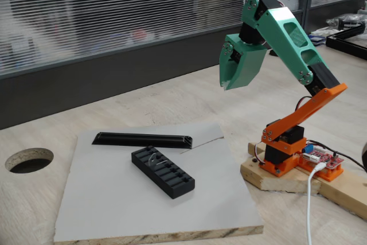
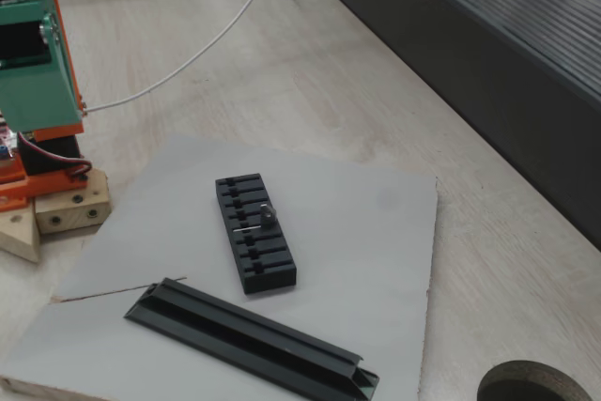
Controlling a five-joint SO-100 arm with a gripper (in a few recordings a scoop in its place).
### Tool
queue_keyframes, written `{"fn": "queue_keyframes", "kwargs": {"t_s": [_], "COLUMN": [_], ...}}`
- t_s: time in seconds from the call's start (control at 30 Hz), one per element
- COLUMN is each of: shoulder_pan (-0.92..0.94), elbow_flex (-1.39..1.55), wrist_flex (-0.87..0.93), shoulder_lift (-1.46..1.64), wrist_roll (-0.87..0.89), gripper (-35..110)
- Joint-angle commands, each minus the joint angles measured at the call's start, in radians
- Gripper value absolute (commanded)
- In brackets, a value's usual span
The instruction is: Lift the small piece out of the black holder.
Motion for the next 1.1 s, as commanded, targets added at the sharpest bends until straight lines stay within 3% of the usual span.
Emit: {"fn": "queue_keyframes", "kwargs": {"t_s": [0.0,0.17,0.43,0.67,0.87,1.07], "shoulder_pan": [-0.008,-0.195,-0.407,-0.689,-0.799,-0.870], "elbow_flex": [0.005,0.005,0.003,-0.009,-0.009,-0.011], "wrist_flex": [0.029,0.005,-0.236,-0.388,-0.523,-0.545], "shoulder_lift": [0.014,0.012,-0.115,-0.288,-0.379,-0.440], "wrist_roll": [0.020,0.057,0.382,0.476,0.589,0.761], "gripper": [9,9,9,9,9,9]}}
